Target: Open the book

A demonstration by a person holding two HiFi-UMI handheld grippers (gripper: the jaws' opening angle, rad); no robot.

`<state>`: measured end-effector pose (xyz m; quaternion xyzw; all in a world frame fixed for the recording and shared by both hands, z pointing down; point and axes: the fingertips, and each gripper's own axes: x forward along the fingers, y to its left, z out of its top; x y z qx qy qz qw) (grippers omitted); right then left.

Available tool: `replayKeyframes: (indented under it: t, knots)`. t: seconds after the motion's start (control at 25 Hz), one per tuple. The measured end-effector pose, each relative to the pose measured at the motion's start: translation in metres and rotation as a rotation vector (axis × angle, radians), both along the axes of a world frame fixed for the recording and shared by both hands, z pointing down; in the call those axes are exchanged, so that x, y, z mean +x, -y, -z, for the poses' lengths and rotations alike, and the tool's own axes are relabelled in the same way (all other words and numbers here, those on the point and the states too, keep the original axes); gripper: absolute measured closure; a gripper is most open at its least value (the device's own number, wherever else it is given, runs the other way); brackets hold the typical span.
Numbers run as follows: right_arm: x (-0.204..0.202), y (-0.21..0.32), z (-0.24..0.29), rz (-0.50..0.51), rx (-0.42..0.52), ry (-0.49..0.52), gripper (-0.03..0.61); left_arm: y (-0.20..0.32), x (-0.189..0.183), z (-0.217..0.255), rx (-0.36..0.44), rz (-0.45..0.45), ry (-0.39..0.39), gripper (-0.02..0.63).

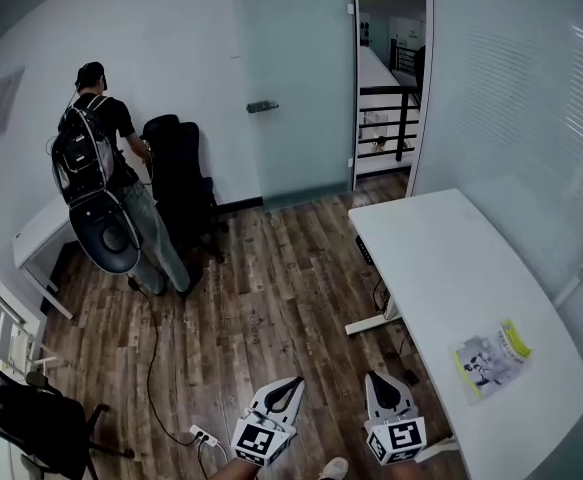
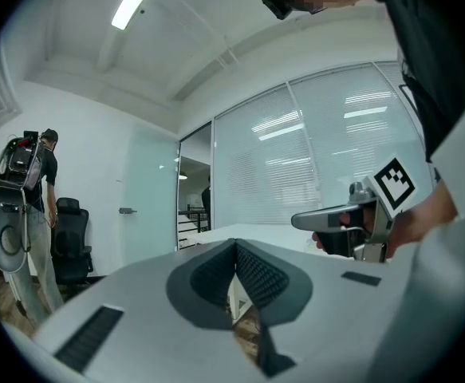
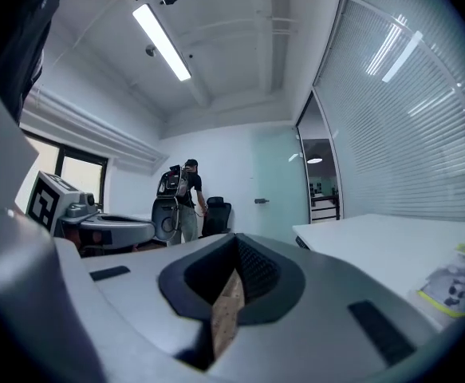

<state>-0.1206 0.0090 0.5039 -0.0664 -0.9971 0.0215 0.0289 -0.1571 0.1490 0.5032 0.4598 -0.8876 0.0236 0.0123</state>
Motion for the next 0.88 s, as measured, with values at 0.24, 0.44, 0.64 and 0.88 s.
replayKeyframes:
  t: [0.24, 0.44, 0.64, 0.88]
  knots:
    - [-0.012, 0.045, -0.021, 0.008, -0.024, -0.042, 0.572, 0.040, -0.014, -0.013, -0.038, -0.012, -0.015, 0.600]
    - [-0.019, 0.072, -0.031, 0.011, -0.044, -0.060, 0.572, 0.071, -0.028, -0.021, -0.046, -0.027, -0.022, 0.600]
    - [-0.019, 0.109, -0.028, -0.034, -0.045, -0.048, 0.572, 0.115, -0.041, -0.003, 0.013, -0.071, -0.008, 0.600]
    - [-0.021, 0.149, -0.024, -0.112, -0.067, -0.024, 0.572, 0.131, -0.067, -0.004, -0.071, -0.118, 0.057, 0.600]
